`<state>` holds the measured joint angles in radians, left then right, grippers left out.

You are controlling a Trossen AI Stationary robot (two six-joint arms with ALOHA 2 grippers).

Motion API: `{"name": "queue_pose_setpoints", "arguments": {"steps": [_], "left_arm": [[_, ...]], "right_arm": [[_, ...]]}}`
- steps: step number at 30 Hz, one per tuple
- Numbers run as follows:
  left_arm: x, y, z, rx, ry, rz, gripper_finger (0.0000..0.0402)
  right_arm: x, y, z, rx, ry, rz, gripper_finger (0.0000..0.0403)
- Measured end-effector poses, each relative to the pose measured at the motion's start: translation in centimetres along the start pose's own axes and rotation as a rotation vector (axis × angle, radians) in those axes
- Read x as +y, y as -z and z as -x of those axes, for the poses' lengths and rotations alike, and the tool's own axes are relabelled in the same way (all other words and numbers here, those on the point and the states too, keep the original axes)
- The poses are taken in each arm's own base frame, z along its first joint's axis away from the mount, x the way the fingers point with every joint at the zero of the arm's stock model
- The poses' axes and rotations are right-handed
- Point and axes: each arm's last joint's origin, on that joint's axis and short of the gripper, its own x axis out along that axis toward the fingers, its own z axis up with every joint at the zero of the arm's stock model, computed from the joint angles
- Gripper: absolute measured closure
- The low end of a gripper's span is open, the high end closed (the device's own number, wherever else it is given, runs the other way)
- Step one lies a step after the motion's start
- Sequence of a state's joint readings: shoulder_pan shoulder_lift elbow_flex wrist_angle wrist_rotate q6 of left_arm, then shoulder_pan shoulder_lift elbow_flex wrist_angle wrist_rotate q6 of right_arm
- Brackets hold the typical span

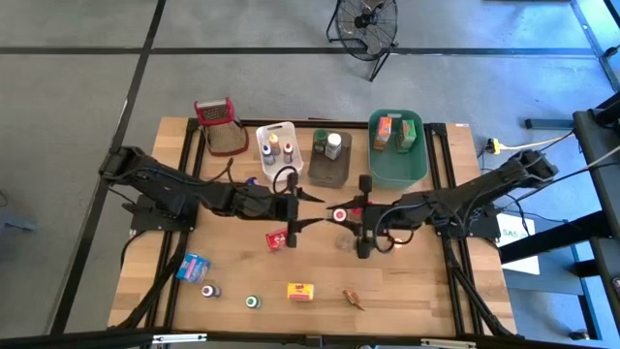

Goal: Pick & Place Kitchen Items
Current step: Put the pink food coloring into the white bin

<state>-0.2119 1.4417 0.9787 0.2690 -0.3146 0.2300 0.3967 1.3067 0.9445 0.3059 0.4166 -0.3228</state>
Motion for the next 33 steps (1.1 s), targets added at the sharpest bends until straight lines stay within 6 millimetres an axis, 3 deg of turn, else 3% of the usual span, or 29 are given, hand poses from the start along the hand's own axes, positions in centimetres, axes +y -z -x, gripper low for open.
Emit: {"name": "queue_pose_setpoints", "arguments": {"steps": [7, 15, 21, 28, 33], "left_arm": [[-0.5, -1.6, 2.8, 0.009, -0.044, -0.312, 0.0202], [-2.7, -2.4, 4.1, -0.006, -0.027, -0.772, 0.0201], [-3.3, -3.7, 4.7, -0.027, -0.057, -0.898, 0.0207], [-3.1, -5.0, 3.4, -0.011, 0.021, -0.992, 0.0224], [-3.4, -5.1, 1.3, 0.143, 0.161, -1.017, 0.0240]], "right_arm": [[-1.5, 1.4, 1.2, 0.192, -0.070, -0.322, 0.0299], [-2.0, 3.2, -0.2, 0.279, -0.296, -0.508, 0.0299], [-2.5, 4.0, -1.2, 0.298, -0.411, -0.620, 0.0299], [-2.3, 5.1, -2.4, 0.340, -0.478, -0.724, 0.0300], [-1.7, 5.6, -3.0, 0.361, -0.520, -0.761, 0.0300]]}}
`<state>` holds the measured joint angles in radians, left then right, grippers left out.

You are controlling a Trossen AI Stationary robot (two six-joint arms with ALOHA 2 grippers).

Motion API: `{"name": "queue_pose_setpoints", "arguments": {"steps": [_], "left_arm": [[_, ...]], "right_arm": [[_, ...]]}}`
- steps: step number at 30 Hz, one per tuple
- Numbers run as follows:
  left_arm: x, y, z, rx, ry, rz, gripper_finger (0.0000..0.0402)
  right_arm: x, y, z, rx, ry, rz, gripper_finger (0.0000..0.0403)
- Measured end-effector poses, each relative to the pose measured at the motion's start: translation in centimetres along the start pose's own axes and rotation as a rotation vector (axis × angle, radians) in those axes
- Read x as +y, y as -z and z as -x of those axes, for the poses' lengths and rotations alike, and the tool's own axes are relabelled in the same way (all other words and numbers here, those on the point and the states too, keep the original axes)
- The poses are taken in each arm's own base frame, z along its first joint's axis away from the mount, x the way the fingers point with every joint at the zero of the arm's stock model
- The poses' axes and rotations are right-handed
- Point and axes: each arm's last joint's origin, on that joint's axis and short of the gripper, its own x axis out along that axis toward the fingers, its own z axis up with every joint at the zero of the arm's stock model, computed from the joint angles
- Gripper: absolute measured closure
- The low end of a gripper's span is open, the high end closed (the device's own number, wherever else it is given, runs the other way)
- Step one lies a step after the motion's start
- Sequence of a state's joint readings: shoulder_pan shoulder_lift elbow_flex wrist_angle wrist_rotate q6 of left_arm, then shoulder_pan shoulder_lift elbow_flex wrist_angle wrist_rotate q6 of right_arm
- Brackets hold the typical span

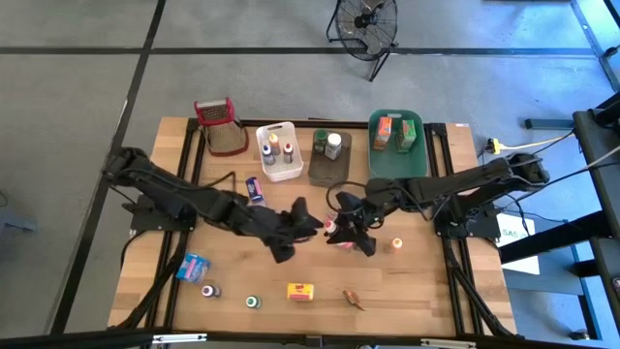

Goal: Pick & Place Kitchen Items
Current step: Put the pink food coloring into the white bin

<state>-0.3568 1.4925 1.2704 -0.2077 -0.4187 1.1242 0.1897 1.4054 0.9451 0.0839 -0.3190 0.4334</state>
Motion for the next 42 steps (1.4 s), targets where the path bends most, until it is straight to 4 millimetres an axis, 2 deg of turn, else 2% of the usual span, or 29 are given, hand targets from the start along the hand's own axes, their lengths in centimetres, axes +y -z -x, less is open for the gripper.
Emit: {"name": "queue_pose_setpoints", "arguments": {"steps": [4, 11, 17, 20, 28, 32, 42], "left_arm": [[0.8, -0.7, -0.5, 0.029, 0.066, -0.017, 0.0252], [1.2, -1.3, 0.0, -0.011, 0.089, 0.006, 0.0258], [1.1, -0.8, -0.8, -0.084, 0.154, 0.080, 0.0259], [1.1, -0.8, -0.8, -0.075, 0.146, 0.157, 0.0259], [1.1, -0.5, -0.8, -0.005, 0.121, 0.182, 0.0256], [1.2, -0.2, -1.0, -0.054, 0.166, 0.204, 0.0234], [1.6, 0.5, -1.4, -0.095, 0.183, 0.260, 0.0142]], "right_arm": [[-0.1, 0.6, -0.8, 0.038, -0.018, -0.020, 0.0300], [0.2, 1.4, -1.5, 0.079, -0.026, -0.020, 0.0300], [0.2, 1.4, -1.5, 0.083, -0.027, -0.011, 0.0300], [0.2, 1.5, -1.5, 0.084, -0.028, -0.006, 0.0300], [0.2, 1.4, -1.5, 0.084, -0.028, 0.008, 0.0300], [0.2, 1.4, -1.5, 0.083, -0.028, 0.008, 0.0300], [0.2, 1.4, -1.5, 0.082, -0.026, 0.009, 0.0299]]}}
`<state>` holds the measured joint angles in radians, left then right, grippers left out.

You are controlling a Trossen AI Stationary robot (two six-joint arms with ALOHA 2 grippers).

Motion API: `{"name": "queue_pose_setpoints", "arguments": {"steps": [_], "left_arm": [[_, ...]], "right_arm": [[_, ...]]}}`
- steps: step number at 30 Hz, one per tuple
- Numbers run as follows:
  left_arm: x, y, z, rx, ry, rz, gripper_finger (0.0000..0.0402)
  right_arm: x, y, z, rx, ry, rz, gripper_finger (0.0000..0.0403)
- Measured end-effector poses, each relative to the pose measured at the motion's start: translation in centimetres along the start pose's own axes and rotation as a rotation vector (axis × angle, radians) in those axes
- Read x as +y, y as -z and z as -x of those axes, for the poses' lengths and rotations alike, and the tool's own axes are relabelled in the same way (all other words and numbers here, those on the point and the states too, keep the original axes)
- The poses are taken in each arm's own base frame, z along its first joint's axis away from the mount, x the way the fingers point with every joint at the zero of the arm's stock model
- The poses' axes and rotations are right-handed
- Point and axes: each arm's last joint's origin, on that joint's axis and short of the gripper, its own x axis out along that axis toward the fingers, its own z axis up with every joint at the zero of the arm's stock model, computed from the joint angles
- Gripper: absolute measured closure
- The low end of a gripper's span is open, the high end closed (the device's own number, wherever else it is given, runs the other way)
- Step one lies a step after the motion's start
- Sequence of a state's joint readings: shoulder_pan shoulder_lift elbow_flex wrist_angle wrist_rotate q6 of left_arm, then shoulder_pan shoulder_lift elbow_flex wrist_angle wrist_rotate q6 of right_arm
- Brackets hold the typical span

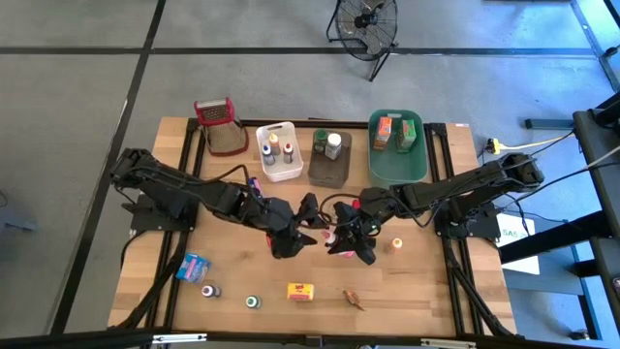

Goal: Pick & Place Kitchen Items
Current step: Put the pink food coloring into the white bin

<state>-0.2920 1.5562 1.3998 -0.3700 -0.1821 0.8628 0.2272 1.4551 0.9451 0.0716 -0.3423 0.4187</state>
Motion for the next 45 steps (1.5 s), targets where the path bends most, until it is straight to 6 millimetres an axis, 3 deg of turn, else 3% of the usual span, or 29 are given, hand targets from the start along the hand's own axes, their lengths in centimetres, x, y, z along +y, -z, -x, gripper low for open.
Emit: {"name": "queue_pose_setpoints", "arguments": {"steps": [7, 17, 27, 45], "left_arm": [[0.5, 0.6, -0.2, -0.119, 0.102, 0.007, 0.0130], [0.9, 0.8, -0.2, -0.173, 0.106, -0.045, 0.0130], [0.7, 1.1, -3.0, -0.176, 0.082, -0.056, 0.0130], [0.7, 1.2, -3.5, -0.205, 0.084, -0.081, 0.0172]], "right_arm": [[0.1, -0.2, 0.0, -0.017, -0.007, 0.027, 0.0299], [0.2, -0.5, 0.1, -0.032, -0.060, 0.060, 0.0299], [0.3, -0.6, 0.1, -0.039, -0.068, 0.075, 0.0299], [0.2, -0.5, 0.1, -0.033, -0.068, 0.080, 0.0299]]}}
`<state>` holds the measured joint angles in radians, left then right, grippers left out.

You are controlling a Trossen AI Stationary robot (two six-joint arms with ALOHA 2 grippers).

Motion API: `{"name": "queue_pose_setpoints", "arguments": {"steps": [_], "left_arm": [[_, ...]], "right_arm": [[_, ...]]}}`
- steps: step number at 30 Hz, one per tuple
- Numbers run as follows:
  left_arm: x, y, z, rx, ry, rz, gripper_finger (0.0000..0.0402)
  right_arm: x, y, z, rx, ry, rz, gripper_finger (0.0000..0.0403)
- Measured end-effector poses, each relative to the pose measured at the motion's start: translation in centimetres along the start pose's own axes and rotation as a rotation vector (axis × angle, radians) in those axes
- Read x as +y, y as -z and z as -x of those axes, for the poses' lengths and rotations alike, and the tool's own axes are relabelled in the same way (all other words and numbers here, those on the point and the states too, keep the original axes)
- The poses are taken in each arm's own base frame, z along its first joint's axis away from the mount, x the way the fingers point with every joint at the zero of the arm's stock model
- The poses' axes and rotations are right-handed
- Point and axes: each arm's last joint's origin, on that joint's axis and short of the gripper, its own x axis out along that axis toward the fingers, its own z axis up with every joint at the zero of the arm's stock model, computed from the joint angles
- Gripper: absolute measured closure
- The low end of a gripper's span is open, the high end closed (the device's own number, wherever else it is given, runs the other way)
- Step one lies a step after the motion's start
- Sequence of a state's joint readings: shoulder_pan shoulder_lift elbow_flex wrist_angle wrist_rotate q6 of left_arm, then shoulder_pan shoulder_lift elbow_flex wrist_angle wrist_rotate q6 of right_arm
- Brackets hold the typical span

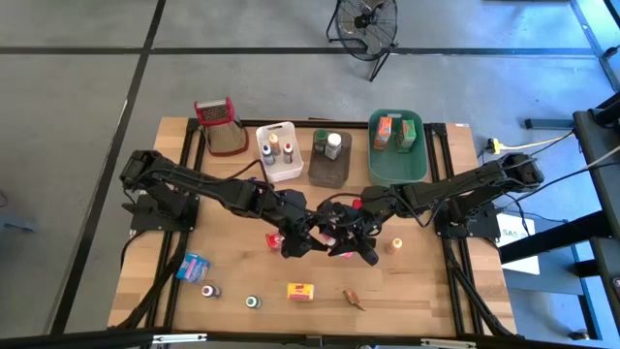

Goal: Pick & Place Kitchen Items
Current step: Put the pink food coloring into the white bin

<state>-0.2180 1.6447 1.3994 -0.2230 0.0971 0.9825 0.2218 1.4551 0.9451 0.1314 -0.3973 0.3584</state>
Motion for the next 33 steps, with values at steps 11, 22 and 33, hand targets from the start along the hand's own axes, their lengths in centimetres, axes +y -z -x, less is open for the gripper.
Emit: {"name": "queue_pose_setpoints", "arguments": {"steps": [11, 22, 33], "left_arm": [[0.0, 0.0, -0.4, -0.014, -0.014, -0.002, 0.0201], [-0.2, 0.5, -1.4, -0.022, 0.004, 0.002, 0.0244], [-0.1, 0.6, -1.3, -0.016, 0.000, 0.013, 0.0258]], "right_arm": [[0.0, 0.1, 0.0, 0.009, 0.004, -0.002, 0.0299], [-0.1, 0.3, 0.0, 0.031, 0.010, -0.006, 0.0299], [-0.1, 0.4, 0.0, 0.037, 0.013, 0.007, 0.0299]]}}
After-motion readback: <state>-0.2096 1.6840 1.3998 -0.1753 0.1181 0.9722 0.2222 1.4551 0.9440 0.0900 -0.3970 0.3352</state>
